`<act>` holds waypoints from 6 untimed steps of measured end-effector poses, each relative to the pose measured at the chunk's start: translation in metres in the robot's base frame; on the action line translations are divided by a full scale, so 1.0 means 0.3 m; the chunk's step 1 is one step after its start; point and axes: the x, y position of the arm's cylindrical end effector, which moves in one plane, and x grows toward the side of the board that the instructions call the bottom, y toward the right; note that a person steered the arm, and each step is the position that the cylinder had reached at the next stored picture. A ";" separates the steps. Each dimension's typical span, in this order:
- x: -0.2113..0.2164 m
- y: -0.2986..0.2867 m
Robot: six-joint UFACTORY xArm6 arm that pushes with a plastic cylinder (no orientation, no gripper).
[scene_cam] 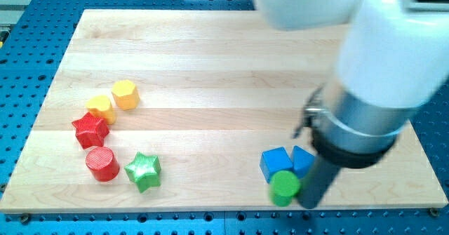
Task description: Push the green circle parallel to the green star
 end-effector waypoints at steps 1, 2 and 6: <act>0.000 -0.108; 0.000 -0.227; -0.025 -0.386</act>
